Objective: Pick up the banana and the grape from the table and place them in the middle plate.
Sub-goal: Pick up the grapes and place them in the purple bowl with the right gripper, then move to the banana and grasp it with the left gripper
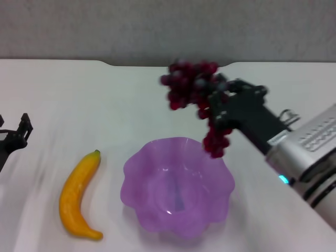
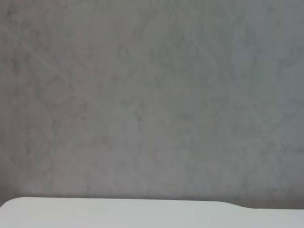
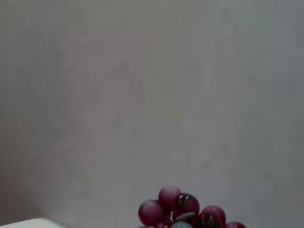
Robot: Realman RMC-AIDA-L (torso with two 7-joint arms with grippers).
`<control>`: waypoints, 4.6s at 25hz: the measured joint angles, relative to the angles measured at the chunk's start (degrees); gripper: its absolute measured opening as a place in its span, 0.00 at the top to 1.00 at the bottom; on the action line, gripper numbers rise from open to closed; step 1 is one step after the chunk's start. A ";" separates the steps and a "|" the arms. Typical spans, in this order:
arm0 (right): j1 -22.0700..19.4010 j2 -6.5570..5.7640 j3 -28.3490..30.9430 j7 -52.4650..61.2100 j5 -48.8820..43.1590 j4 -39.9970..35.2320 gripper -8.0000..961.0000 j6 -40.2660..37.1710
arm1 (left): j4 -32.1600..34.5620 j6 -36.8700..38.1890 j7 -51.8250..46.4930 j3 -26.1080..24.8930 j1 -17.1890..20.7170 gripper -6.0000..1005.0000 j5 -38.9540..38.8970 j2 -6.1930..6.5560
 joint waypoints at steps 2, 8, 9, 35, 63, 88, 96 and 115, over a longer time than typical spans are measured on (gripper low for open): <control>1.88 0.07 -1.97 0.97 0.03 -1.62 0.78 0.22 | -0.06 0.00 0.00 0.21 -0.11 0.31 0.00 -0.04; 5.80 0.35 -7.39 3.32 0.29 -8.79 0.78 0.25 | -0.45 0.00 -0.33 0.24 -0.29 0.31 0.00 -0.06; 6.52 0.40 -8.32 3.47 0.37 -9.81 0.78 0.15 | -0.45 0.00 -0.41 0.24 -0.32 0.31 0.00 -0.06; 9.20 0.91 -14.50 5.57 0.48 -19.84 0.68 -8.88 | -0.20 0.00 -0.41 0.23 -1.00 0.30 -0.01 -0.16; 6.64 1.06 -10.57 6.45 32.58 -42.56 0.21 -29.45 | -0.89 0.00 -1.53 0.46 -0.76 0.29 -0.01 -0.34; 7.33 0.73 -12.52 6.13 32.41 -42.93 0.21 -23.60 | -53.44 -95.77 18.09 -18.90 -1.39 0.29 3.75 0.61; 7.32 0.64 -12.92 6.13 32.44 -42.93 0.21 -23.28 | -59.11 -108.03 17.83 -19.22 -2.03 0.28 8.99 0.29; 7.41 0.74 -12.93 6.32 32.46 -42.93 0.21 -23.05 | -58.11 -114.08 13.22 -12.40 -3.85 0.11 10.28 0.03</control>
